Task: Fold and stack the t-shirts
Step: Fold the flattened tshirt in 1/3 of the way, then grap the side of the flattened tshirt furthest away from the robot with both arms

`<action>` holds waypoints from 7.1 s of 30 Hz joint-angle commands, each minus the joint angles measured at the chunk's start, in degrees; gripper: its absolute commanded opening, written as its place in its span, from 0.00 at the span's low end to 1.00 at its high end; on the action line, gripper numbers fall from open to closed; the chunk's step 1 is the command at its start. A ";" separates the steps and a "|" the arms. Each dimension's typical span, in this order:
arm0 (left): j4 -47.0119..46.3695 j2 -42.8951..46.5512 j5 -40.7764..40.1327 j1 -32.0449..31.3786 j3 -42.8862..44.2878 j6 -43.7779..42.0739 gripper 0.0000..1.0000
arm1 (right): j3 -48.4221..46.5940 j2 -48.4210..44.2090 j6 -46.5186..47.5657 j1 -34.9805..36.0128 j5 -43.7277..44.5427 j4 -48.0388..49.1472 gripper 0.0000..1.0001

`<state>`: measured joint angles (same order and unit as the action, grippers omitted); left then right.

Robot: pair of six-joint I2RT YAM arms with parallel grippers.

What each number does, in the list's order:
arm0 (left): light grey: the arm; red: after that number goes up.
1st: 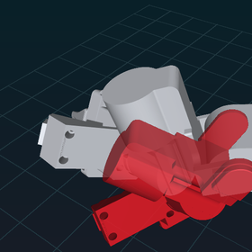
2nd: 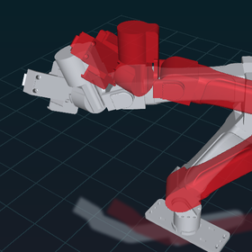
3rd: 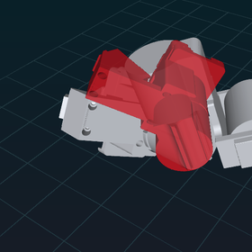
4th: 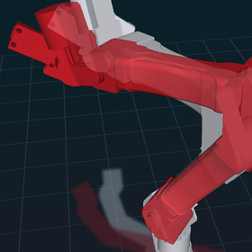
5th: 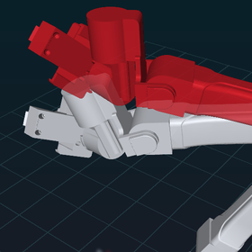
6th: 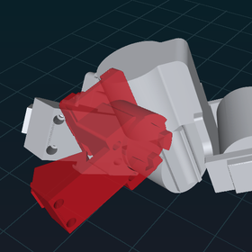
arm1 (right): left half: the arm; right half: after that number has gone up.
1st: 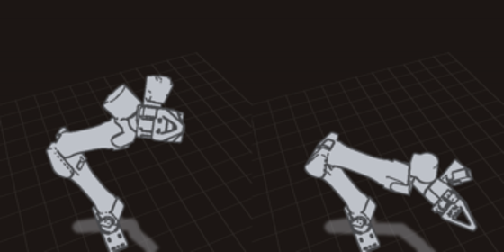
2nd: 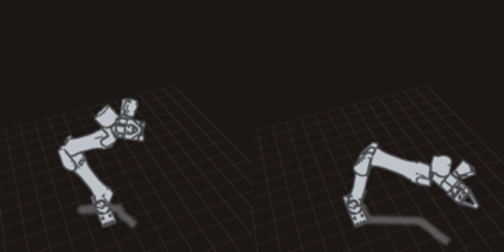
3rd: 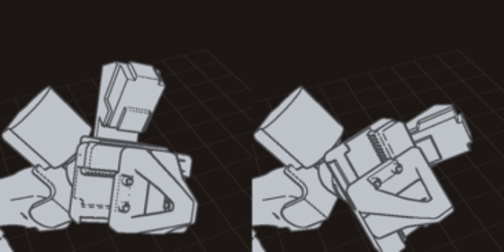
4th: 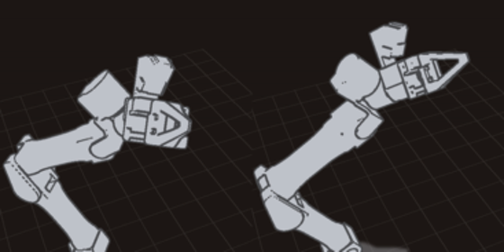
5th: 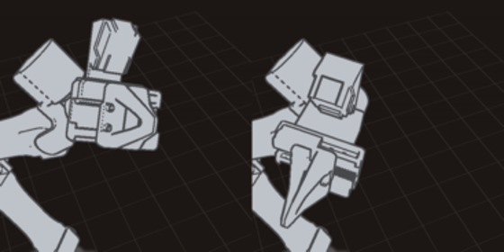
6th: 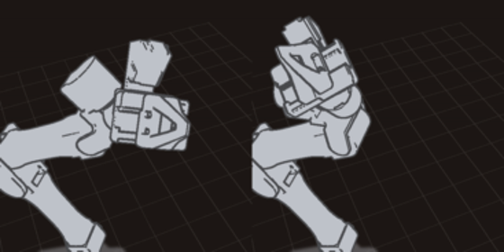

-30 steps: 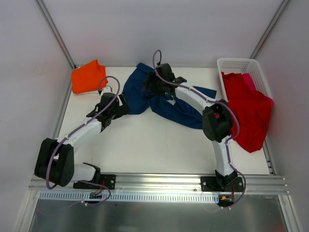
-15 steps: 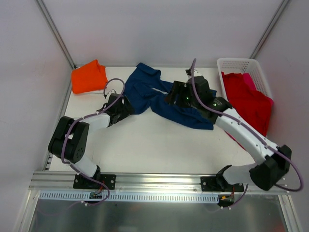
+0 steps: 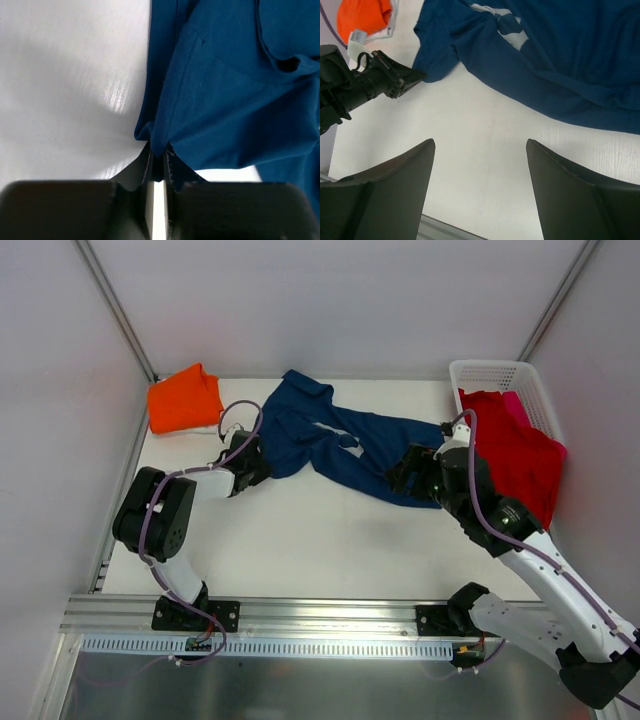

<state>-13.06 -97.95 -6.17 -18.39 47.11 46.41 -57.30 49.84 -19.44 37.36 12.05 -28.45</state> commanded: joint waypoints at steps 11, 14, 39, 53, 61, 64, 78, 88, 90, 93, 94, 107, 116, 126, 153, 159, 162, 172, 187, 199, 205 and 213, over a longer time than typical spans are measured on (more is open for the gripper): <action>9.01 13.11 -11.30 -0.33 -0.43 -4.57 0.00 | 2.72 -1.68 -2.27 0.08 1.22 -2.84 0.78; 12.43 18.92 -15.52 -0.33 -1.15 -6.68 0.00 | 2.81 -1.86 -2.79 0.16 0.34 -2.67 0.78; 27.93 34.09 -21.52 -0.07 4.98 -14.23 0.99 | -0.01 7.02 -0.78 1.13 -3.00 -5.13 0.79; -6.63 -3.29 6.71 11.01 21.43 -8.09 0.99 | 3.42 5.18 1.07 0.61 1.48 -4.86 0.85; -20.68 -16.03 10.03 11.10 28.29 -4.16 0.99 | 6.67 4.56 1.51 0.16 2.10 -3.28 0.87; -23.06 -20.16 11.53 11.10 31.10 -0.46 0.99 | 7.46 5.09 1.86 -0.01 2.71 -3.37 0.87; -23.41 -26.15 12.85 10.92 34.89 7.01 0.96 | 9.22 7.72 3.36 -3.96 1.75 -1.53 0.88; -12.88 -19.39 6.62 9.43 29.18 11.77 0.93 | 9.40 10.54 2.92 -4.58 0.78 0.41 0.88; -12.69 -18.24 6.53 8.90 27.25 12.82 0.93 | 9.31 10.97 2.83 -4.58 0.52 0.67 0.88; -14.97 -19.38 7.58 8.37 27.33 12.47 0.93 | 9.40 11.24 2.48 -4.58 -0.01 0.76 0.88; -15.50 -20.08 8.19 8.37 27.85 12.65 0.94 | 9.48 11.24 2.48 -4.58 -0.19 0.94 0.88; -16.47 -28.79 10.83 7.58 38.23 14.14 0.93 | 10.72 9.75 3.53 -6.25 0.25 0.85 0.88; -18.76 -25.54 7.85 6.27 31.47 16.96 0.90 | 10.36 11.94 4.06 -6.95 0.08 0.94 0.88; -15.42 -23.17 4.24 5.04 29.09 17.40 0.89 | 10.28 12.47 3.80 -7.13 -0.28 1.29 0.88; -11.99 -30.98 0.55 4.77 39.46 15.11 0.87 | 10.10 14.23 4.94 -8.27 -0.54 1.38 0.88; -13.56 -28.35 0.46 4.86 36.39 15.02 0.86 | 9.92 15.72 4.68 -8.54 -1.15 2.08 0.88; -14.01 -25.28 -0.41 4.77 33.14 14.85 0.87 | 9.92 16.16 4.33 -8.45 -1.86 2.34 0.88; -12.78 -25.79 -0.77 4.86 33.22 14.05 0.87 | 10.19 15.11 3.71 -8.45 -2.56 2.61 0.88; -12.34 -31.77 -0.77 4.86 38.75 14.41 0.86 | 9.57 16.25 5.38 -8.98 -2.04 2.17 0.88; -12.52 -35.11 -0.42 4.86 41.57 15.37 0.86 | 9.05 19.41 5.64 -9.50 -2.56 2.87 0.88; -12.87 -35.99 -0.42 4.95 42.36 16.16 0.55 | 8.70 20.99 5.91 -9.68 -2.74 3.40 0.88; -8.75 -37.75 -0.86 5.12 45.34 16.43 0.00 | 8.78 22.05 5.99 -9.77 -2.65 3.57 0.88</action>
<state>-24.23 -135.31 -6.46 -13.13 89.54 63.29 -46.57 71.61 -14.26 27.99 9.63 -25.85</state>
